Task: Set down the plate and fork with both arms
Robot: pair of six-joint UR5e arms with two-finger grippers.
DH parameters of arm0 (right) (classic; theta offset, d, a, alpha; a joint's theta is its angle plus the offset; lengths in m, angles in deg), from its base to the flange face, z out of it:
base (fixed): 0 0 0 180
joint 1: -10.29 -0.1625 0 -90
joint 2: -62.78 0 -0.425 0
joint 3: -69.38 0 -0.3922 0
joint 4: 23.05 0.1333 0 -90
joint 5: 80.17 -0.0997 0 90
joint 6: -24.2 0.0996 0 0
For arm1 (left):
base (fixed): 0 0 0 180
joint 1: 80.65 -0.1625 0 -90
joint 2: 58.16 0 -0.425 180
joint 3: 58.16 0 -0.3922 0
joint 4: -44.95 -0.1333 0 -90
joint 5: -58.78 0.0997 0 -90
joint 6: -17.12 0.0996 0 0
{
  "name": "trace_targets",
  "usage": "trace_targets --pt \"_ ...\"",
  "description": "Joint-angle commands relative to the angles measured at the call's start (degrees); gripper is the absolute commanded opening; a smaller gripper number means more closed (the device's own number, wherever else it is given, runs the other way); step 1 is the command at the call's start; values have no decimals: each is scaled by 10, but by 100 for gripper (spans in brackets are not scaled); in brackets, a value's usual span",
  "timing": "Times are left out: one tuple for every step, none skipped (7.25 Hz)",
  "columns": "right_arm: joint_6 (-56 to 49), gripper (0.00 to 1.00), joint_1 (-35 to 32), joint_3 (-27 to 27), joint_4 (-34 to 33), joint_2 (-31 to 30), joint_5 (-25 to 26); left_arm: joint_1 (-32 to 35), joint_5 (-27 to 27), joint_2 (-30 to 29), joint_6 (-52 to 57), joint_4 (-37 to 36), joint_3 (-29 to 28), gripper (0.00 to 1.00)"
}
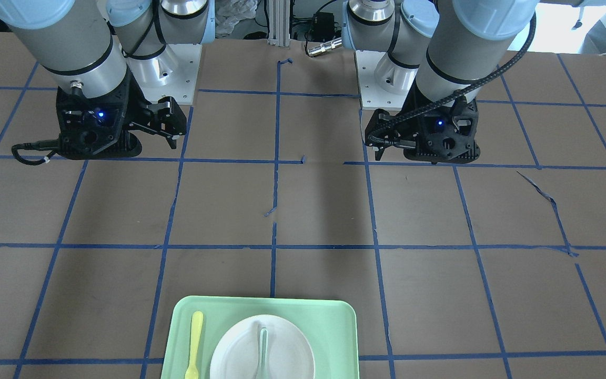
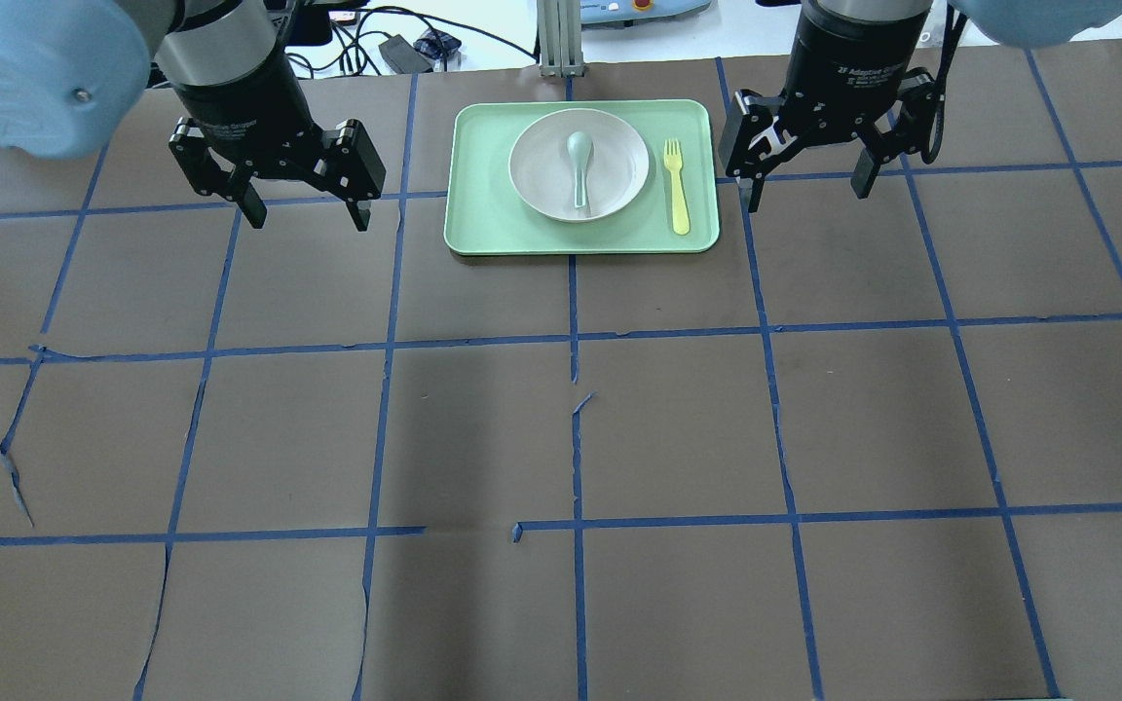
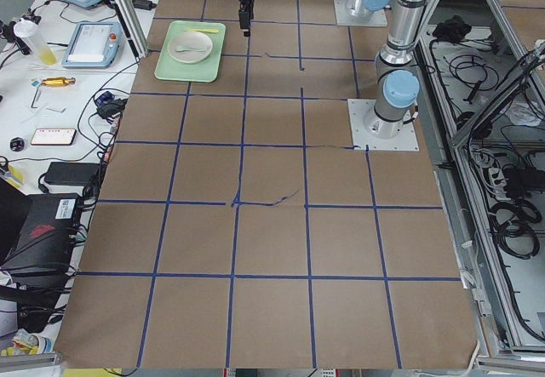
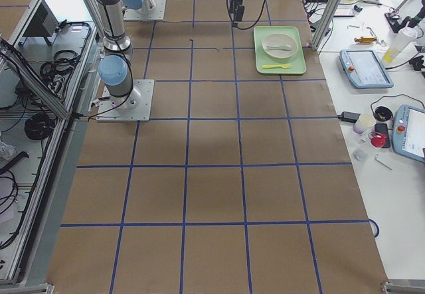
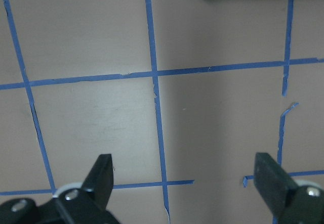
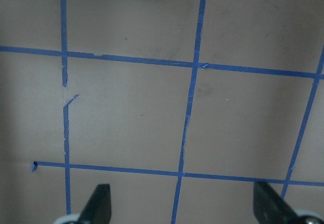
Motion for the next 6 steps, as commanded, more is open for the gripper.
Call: trace_targets --pt "1 100 0 -2 -3 0 6 1 29 5 2 31 -5 100" --pt "1 100 0 1 -6 1 0 4 29 2 2 31 -5 100" --pt "1 100 -1 1 -7 2 0 5 26 5 1 32 -6 100" --pt "1 100 0 0 -6 1 6 4 -10 8 1 32 -7 100" --pt "1 100 0 -1 -5 0 6 5 -16 6 1 33 -6 100" --pt "0 100 0 0 -4 0 1 4 -16 8 1 34 -6 100"
